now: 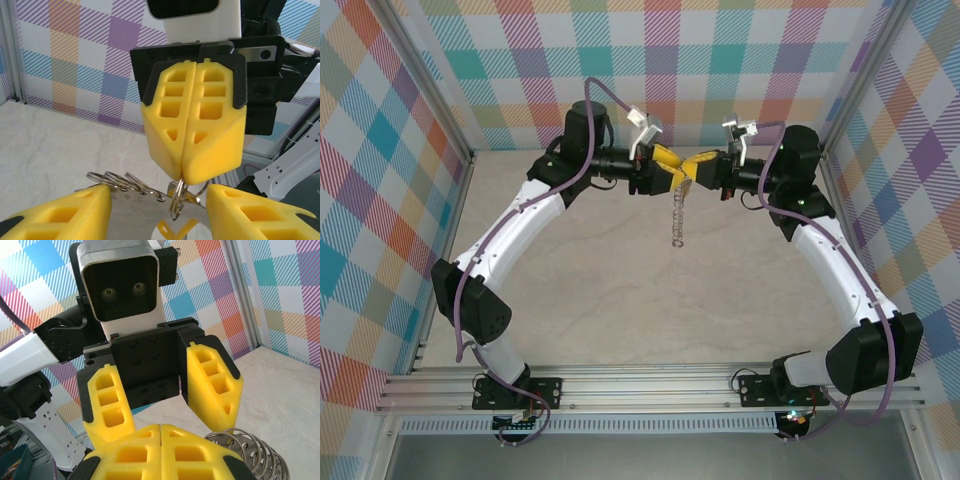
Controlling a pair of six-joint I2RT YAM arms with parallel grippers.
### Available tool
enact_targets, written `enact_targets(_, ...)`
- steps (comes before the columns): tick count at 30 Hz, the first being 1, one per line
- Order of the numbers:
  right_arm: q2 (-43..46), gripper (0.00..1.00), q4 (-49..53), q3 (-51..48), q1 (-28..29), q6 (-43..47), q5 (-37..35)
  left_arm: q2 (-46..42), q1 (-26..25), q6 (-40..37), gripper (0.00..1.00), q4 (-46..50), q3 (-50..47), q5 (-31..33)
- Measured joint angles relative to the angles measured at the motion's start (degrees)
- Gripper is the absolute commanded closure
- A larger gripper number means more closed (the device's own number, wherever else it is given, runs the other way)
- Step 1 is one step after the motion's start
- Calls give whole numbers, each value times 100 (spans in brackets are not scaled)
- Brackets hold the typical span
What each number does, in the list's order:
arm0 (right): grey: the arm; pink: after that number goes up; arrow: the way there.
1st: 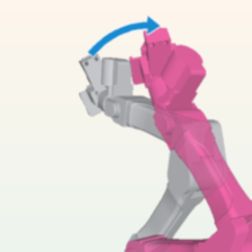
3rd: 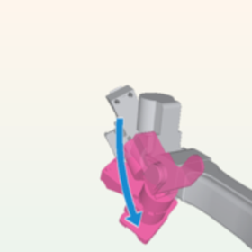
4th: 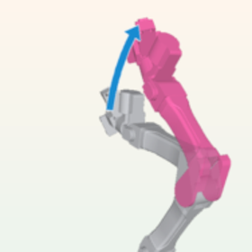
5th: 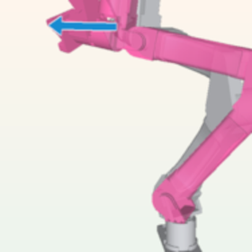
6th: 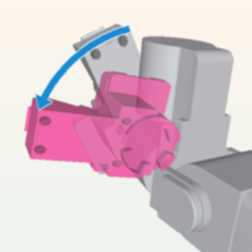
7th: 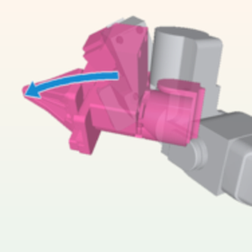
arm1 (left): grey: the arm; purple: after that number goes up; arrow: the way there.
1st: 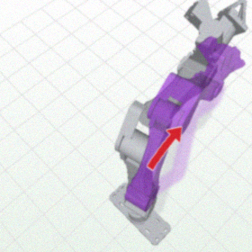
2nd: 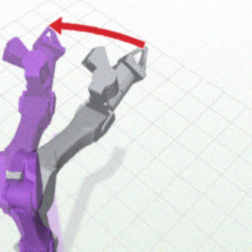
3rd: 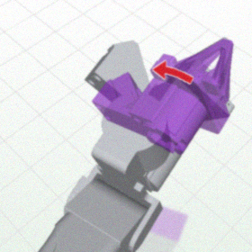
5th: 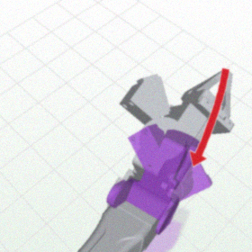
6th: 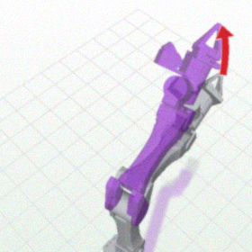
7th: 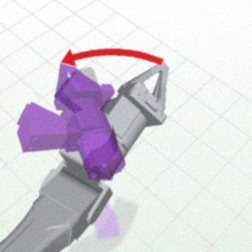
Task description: Put the keys on the keyring
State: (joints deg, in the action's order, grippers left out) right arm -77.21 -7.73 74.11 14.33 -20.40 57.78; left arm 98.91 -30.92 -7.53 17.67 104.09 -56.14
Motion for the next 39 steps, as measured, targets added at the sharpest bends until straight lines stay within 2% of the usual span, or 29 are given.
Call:
enact_targets(9, -2, 100, -22, -13, 0, 0, -22, 0, -20, 28, 74, -125, 0, -101)
enact_targets(12, -7, 100, -37, -13, 0, -2, -37, 0, -20, 35, 85, -144, 0, -181)
enact_targets(15, -15, 100, -48, -13, -7, 0, -46, 0, -17, 76, 100, -151, -2, -212)
enact_targets(18, -15, 100, -107, -13, -11, 0, -22, 4, -17, 131, 100, -184, -2, -210)
enact_targets(19, -15, 96, -127, -13, -11, -11, -22, 4, -17, 142, 100, -203, -2, -208)
enact_targets(20, -13, 80, -142, -13, -11, -17, -46, 4, -17, 177, 100, -251, -7, -210)
enact_targets(21, -11, 73, -166, -13, -11, -37, -90, 4, -17, 205, 100, -328, -28, -210)
enact_targets(24, 7, 60, -168, -35, -15, -103, -361, 4, -33, 295, 100, -573, -116, -173)
enact_targets(34, 1091, 57, -365, -1263, -125, -317, -1805, 4, -50, 459, 100, -918, -227, -26)
enact_targets(39, 1294, 56, -448, -1637, -116, -315, -1987, 4, -50, 494, 100, -1003, -227, -15)
